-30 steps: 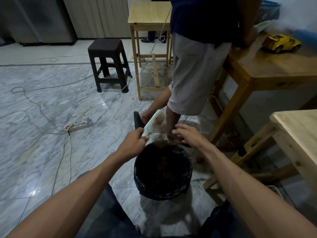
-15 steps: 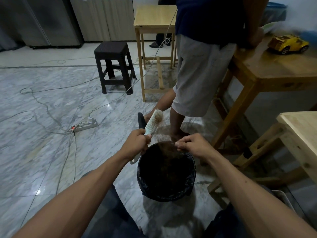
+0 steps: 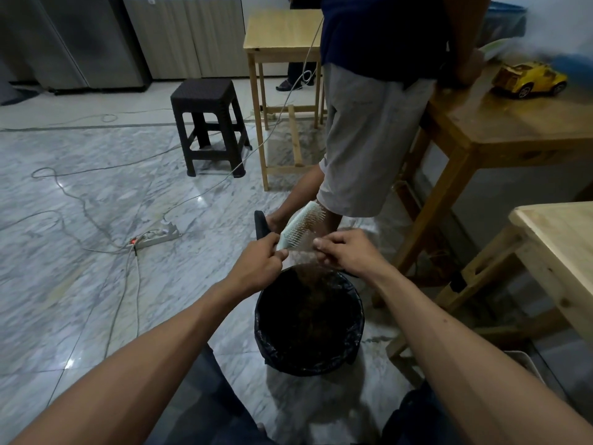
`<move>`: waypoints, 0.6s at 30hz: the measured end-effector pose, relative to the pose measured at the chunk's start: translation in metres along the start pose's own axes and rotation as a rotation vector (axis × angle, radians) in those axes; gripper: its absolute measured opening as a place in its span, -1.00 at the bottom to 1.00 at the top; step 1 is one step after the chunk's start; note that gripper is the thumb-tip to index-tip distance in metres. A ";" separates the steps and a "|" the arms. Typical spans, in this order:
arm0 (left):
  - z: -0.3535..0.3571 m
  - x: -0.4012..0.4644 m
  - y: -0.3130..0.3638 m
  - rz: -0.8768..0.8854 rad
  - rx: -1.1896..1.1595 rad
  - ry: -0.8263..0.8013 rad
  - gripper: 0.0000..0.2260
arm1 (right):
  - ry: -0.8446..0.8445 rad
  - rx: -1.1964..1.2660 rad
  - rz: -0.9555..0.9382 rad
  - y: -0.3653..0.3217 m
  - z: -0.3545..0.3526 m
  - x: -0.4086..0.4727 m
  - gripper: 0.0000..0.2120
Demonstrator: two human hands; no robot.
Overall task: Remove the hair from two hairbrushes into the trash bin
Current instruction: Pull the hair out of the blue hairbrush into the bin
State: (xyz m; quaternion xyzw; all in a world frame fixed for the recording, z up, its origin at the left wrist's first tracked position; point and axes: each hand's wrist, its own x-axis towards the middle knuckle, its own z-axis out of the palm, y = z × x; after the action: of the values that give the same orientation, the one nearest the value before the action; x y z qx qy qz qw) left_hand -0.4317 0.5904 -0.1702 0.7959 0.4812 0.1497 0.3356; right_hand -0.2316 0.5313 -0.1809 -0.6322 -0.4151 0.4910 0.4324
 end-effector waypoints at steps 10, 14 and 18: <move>-0.011 0.005 -0.019 -0.060 0.028 0.074 -0.94 | -0.089 -0.347 0.042 0.010 -0.027 -0.021 -0.72; -0.003 0.000 -0.009 0.137 0.147 0.038 -0.89 | -0.054 -0.226 0.068 -0.003 -0.017 -0.011 -0.10; 0.001 0.001 -0.003 0.255 0.237 0.034 -0.87 | -0.030 -0.199 -0.049 -0.001 -0.001 -0.004 -0.60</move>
State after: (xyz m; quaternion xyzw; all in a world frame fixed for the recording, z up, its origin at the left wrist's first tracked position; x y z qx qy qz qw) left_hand -0.4326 0.5920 -0.1728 0.8818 0.3964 0.1465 0.2093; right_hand -0.2310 0.5277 -0.1791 -0.6543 -0.4835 0.4462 0.3728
